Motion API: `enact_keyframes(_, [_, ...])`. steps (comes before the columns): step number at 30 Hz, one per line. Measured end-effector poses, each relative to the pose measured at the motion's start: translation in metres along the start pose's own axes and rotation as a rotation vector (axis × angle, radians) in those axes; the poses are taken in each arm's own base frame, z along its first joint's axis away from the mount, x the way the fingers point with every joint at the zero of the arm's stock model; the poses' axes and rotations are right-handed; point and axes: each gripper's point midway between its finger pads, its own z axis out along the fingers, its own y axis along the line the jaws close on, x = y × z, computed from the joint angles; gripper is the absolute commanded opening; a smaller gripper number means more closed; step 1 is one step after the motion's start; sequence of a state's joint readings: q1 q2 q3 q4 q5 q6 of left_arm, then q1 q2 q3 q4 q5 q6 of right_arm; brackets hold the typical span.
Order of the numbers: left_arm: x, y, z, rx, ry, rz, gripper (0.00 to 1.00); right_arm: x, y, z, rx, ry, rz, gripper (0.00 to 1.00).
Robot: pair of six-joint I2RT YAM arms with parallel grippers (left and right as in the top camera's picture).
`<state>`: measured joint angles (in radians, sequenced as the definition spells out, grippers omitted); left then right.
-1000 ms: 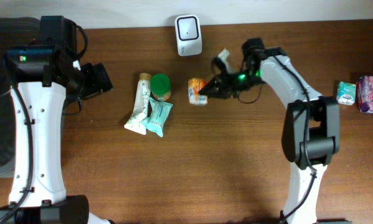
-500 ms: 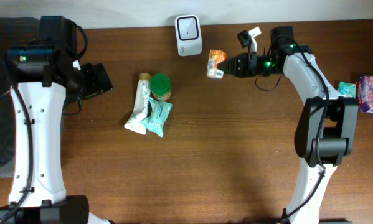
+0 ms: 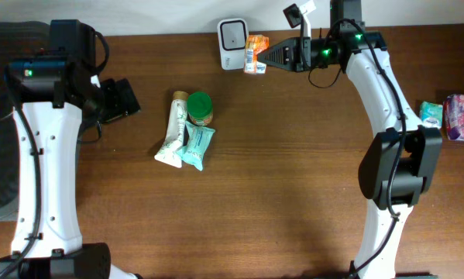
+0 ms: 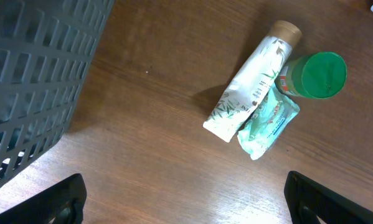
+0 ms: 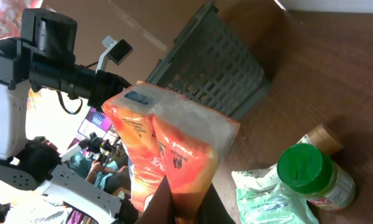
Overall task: Scan the item barcode
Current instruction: 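Lift the orange pack and hold it under the scanner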
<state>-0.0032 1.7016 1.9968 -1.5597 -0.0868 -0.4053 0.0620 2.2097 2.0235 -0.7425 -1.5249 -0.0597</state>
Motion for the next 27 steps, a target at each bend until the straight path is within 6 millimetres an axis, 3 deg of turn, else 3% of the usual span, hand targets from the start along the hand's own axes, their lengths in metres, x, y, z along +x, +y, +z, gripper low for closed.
enact_keyframes(27, [0.0,0.0,0.0,0.0,0.0,0.0,0.99,0.0031,-0.0039,0.0003,0.024,0.004,0.039,0.04])
